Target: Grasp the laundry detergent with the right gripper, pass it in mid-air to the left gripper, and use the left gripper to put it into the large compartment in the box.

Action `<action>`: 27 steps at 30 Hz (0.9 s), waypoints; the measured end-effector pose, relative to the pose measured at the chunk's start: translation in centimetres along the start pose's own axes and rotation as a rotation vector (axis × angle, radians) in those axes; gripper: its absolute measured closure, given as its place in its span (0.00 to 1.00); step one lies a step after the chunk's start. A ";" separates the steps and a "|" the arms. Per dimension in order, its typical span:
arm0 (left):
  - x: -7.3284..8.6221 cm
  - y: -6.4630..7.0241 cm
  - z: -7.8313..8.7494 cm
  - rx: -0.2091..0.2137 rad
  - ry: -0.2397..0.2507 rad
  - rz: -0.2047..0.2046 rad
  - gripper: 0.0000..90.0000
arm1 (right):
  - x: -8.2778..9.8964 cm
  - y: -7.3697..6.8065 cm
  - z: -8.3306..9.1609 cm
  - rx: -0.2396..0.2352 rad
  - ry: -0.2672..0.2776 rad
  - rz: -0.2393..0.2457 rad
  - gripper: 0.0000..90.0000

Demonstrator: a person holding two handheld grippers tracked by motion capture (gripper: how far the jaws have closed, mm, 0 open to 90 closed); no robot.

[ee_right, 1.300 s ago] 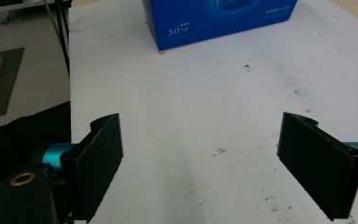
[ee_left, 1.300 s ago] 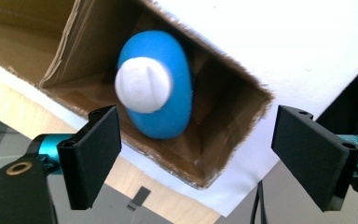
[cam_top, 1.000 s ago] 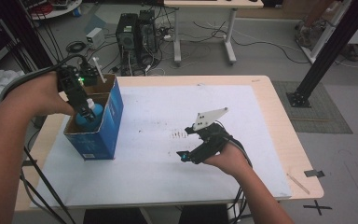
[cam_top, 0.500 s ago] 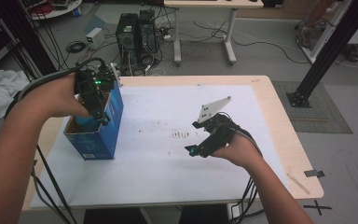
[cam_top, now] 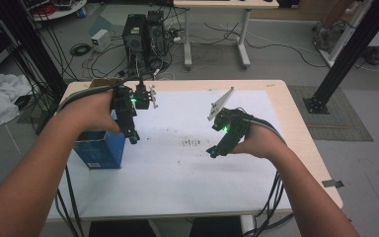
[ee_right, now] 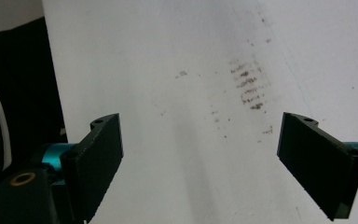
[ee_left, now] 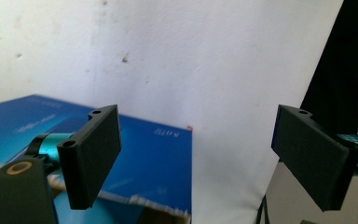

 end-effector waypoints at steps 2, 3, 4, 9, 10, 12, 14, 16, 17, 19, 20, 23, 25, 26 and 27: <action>-0.3 0.1 -0.5 0.007 -0.001 -0.008 0.18 | 0.1 0.5 -0.3 0.001 -0.020 -0.004 0.15; -0.7 0.2 -1.5 0.023 -0.009 -0.021 0.18 | 0.1 0.8 -0.7 -0.001 -0.041 -0.002 0.15; -0.9 0.3 -2.1 0.032 -0.013 -0.021 0.18 | 0.2 0.9 -0.8 0.001 -0.050 -0.003 0.15; -1.2 0.0 -3.4 0.051 -0.019 -0.024 0.18 | 0.3 1.1 -2.2 0.016 -0.126 0.020 0.15; -1.3 -0.1 -3.5 0.053 -0.021 -0.025 0.18 | 0.2 1.1 -2.3 0.017 -0.136 0.024 0.15; -1.4 -0.2 -3.7 0.057 -0.017 -0.026 0.18 | 0.1 1.1 -2.7 0.015 -0.142 0.028 0.15; -1.5 -0.3 -3.9 0.059 -0.009 -0.032 0.18 | 0.1 1.1 -2.8 0.015 -0.145 0.028 0.15; -1.5 -0.3 -4.2 0.057 -0.015 -0.032 0.18 | 0.0 1.1 -3.0 0.012 -0.148 0.027 0.15; -1.6 -0.3 -4.3 0.061 -0.023 -0.037 0.18 | 0.0 1.1 -3.0 0.009 -0.153 0.028 0.15; -1.6 -0.3 -4.6 0.060 -0.035 -0.041 0.18 | 0.0 1.1 -3.1 0.005 -0.160 0.035 0.15; -1.6 -0.3 -4.6 0.060 -0.035 -0.041 0.18 | 0.0 1.1 -3.1 0.005 -0.160 0.035 0.15; -1.8 0.1 -5.2 0.076 -0.032 -0.060 0.18 | 0.1 1.1 -3.3 0.004 -0.180 0.031 0.15; -1.7 0.2 -5.4 0.082 -0.034 -0.065 0.18 | 0.4 1.3 -3.5 0.011 -0.224 0.037 0.15; -1.6 0.2 -5.6 0.085 -0.033 -0.061 0.18 | 0.5 1.2 -3.5 0.010 -0.242 0.029 0.15; -1.6 0.2 -5.6 0.085 -0.033 -0.061 0.18 | 0.5 1.2 -3.5 0.010 -0.242 0.029 0.15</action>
Point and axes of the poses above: each handheld gripper's, and its own axes: z roughly backward along the jaws, x roughly out of its underside, y roughly to its right, the point moved 2 cm from there along -z, roughly forward along the jaws, and after that the axes turned 3 degrees about -x, right-handed, at the moved point
